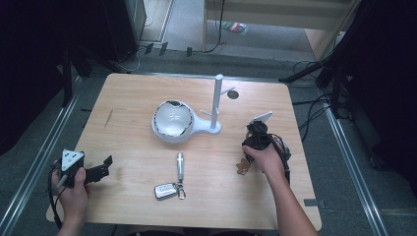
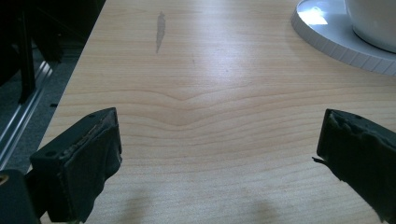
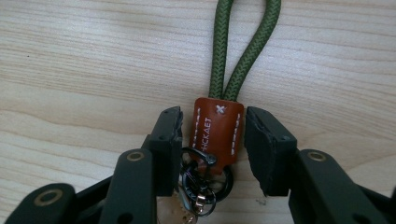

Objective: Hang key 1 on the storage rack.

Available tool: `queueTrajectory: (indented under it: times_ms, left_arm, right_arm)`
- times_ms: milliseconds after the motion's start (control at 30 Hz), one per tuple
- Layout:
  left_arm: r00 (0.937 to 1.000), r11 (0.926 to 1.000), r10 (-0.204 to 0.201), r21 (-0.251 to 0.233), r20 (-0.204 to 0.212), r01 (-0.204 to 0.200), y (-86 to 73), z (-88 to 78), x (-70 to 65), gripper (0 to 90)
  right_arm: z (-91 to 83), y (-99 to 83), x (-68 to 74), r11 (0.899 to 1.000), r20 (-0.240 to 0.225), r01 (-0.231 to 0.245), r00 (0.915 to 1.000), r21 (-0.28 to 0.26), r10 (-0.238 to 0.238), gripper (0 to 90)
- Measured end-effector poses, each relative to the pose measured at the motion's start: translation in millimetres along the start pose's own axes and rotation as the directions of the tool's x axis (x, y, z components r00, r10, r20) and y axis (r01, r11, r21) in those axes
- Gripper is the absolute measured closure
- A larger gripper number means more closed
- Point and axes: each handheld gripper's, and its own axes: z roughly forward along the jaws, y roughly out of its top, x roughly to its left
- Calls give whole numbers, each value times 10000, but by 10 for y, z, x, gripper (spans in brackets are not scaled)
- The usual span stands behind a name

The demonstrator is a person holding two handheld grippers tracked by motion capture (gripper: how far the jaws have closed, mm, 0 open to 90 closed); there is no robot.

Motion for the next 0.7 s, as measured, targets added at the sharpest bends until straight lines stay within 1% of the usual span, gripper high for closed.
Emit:
queueTrajectory:
  times_ms: [33,133,167,267,367,433,500,533,700]
  left_arm:
    - [10000,10000,1,1,0,-1,0,0,0,1]
    - [10000,10000,8,-3,-15,-8,0,1,-1,1]
    - [10000,10000,4,-3,-14,-4,0,1,-1,1]
    - [10000,10000,6,-18,-27,-6,-1,4,-2,1]
    - [10000,10000,18,-4,-34,-18,0,5,-3,1]
    - [10000,10000,22,8,-36,-22,0,6,-3,1]
    - [10000,10000,15,8,-40,-15,0,6,-3,1]
    - [10000,10000,14,9,-39,-14,0,6,-3,1]
    - [10000,10000,21,-12,-34,-21,0,6,-5,1]
  right_arm:
    - [4,3,6,9999,-47,-165,9999,32,166,598]
    - [10,8,7,9998,84,-200,9998,27,200,652]
    - [5,10,13,9997,192,-208,9996,86,207,662]
    - [14,3,32,10000,384,-71,9992,-26,72,672]
    - [14,-15,77,9999,659,-73,9978,-103,80,679]
    - [14,-27,78,9997,649,-116,9978,-204,129,684]
    - [16,-48,74,9993,591,-16,9982,-384,39,691]
    - [9,-53,76,9995,612,23,9981,-329,-3,693]
    - [-1,-86,76,9981,600,254,9980,-568,-220,701]
